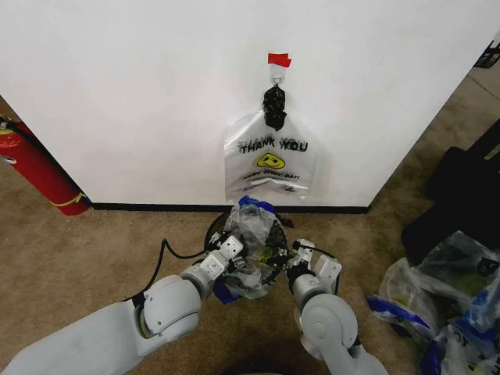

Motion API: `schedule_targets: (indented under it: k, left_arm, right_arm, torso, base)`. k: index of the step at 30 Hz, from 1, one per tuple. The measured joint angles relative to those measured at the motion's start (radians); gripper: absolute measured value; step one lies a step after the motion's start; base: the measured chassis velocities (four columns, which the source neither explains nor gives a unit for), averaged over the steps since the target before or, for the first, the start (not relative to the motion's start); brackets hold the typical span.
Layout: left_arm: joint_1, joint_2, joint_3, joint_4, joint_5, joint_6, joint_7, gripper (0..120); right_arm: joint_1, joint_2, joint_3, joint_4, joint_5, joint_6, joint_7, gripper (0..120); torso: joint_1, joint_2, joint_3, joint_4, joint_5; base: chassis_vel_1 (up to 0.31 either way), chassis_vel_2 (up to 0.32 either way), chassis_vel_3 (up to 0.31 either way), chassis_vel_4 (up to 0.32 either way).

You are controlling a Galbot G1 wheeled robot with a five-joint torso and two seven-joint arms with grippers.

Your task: Pick up the garbage bag from the wall and place it over the trash bin.

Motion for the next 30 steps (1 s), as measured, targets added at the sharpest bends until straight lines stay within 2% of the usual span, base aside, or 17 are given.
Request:
schedule_targets:
  k: [3,5,6,10,14,18,22,30]
  left_arm:
    - [0.003,0.004,-0.007,0.004,0.0,0.0,-0.001,36]
    - [0.003,0.003,-0.009,0.005,0.0,0.0,-0.002,34]
    - [0.006,0.001,-0.016,0.009,-0.002,-0.002,-0.006,26]
    - [0.014,-0.001,-0.033,0.0,-0.017,-0.01,-0.02,9]
    - [0.023,0.004,-0.054,-0.009,-0.028,-0.019,-0.027,0]
    - [0.03,0.007,-0.084,-0.012,-0.04,-0.025,-0.032,0]
    - [0.048,0.023,-0.189,-0.03,-0.081,-0.035,-0.034,0]
    - [0.101,0.059,-0.293,-0.026,-0.121,-0.044,-0.031,0]
  right_arm:
    - [0.004,-0.002,-0.001,-0.001,0.007,0.0,0.0,0]
    - [0.004,-0.003,-0.001,-0.002,0.007,0.0,0.0,0]
    - [0.004,-0.004,-0.002,-0.005,0.007,0.0,0.0,0]
    - [0.002,-0.006,-0.001,-0.006,0.007,0.0,0.0,0]
    - [0.003,-0.006,0.001,-0.007,0.008,-0.001,0.0,0]
    - [0.003,-0.006,0.004,-0.009,0.014,-0.001,0.0,0]
    - [0.0,-0.004,0.011,-0.014,0.029,0.001,-0.002,0]
    - [-0.018,-0.013,0.025,-0.009,0.054,0.016,-0.038,0]
  torso:
    - [0.0,0.0,0.0,0.0,0.0]
    - [0.0,0.0,0.0,0.0,0.0001]
    - [0.0,0.0,0.0,0.0,0.0]
    - [0.0,0.0,0.0,-0.0001,0.0]
    - [0.0,0.0,0.0,0.0,0.0]
    - [0.0,0.0,0.0,-0.0001,-0.0001]
    - [0.0,0.0,0.0,-0.0001,0.0001]
    - [0.0,0.0,0.0,0.0,-0.0001]
  base:
    - [0.0,0.0,0.0,0.0]
    - [0.0,0.0,0.0,0.0]
    - [0.0,0.0,0.0,0.0]
    - [0.0,0.0,0.0,0.0]
    - [0.0,0.0,0.0,0.0]
    - [0.0,0.0,0.0,0.0]
    - [0.0,0.0,0.0,0.0]
    - [0.0,0.0,0.0,0.0]
